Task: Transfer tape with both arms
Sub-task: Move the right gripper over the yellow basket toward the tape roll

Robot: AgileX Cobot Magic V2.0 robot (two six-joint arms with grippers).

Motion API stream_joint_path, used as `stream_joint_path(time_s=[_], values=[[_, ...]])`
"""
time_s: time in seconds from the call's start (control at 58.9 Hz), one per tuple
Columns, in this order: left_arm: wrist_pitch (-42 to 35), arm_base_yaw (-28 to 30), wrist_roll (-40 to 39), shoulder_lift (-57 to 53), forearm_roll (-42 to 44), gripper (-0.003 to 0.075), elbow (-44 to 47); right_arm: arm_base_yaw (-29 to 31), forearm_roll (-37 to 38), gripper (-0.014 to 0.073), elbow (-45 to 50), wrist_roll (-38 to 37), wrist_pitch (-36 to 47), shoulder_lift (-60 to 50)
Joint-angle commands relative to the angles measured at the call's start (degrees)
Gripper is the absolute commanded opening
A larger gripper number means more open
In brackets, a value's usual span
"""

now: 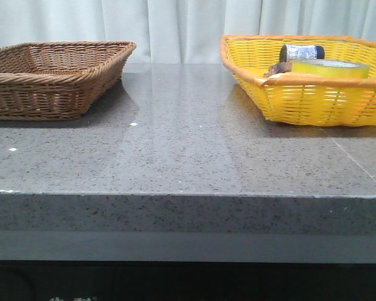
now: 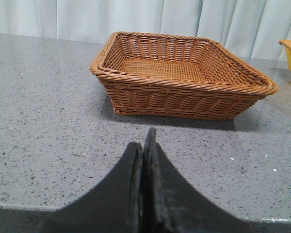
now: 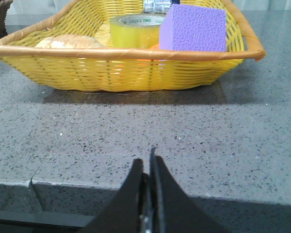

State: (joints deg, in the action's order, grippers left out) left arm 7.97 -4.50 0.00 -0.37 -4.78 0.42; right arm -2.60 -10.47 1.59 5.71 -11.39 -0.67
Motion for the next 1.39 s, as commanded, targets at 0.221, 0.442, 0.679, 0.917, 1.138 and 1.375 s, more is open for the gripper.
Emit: stream_joint_path(time_s=[0.221,0.442,0.679,0.917,1.138,1.375], values=[[-4.91,0.11,-0.44,-1.05,-0.18,-0.002,2.28,0.37,0.19,-0.0089,-1.47,0.37,4.48,-1.42],[-4.91,0.11,-0.44,-1.05,-0.18,-0.002,2.28,0.37,0.19,-0.0089,-1.47,0.37,4.48,-1.42],[-4.91,0.11,-0.44,-1.05,-0.18,-0.002,2.28,0.37,0.19,-0.0089,-1.47,0.37,4.48,-1.42],[-4.91,0.11,-0.44,-1.05,-0.18,-0.002,2.28,0.37,0.19,-0.0089,-1.47,0.37,4.68,-1.42],[-6.1,0.11,-0.44,-1.05,-0.18,-0.002,2.28,0.37,-0.2,-0.0089,-1.54,0.37,5.76,-1.42],[-14.48,0.19,-0.66,-0.73,-1.03,-0.002,-3.61,0.37,-0.5,-0.0089,-6.31,0.37,9.26,-1.42]])
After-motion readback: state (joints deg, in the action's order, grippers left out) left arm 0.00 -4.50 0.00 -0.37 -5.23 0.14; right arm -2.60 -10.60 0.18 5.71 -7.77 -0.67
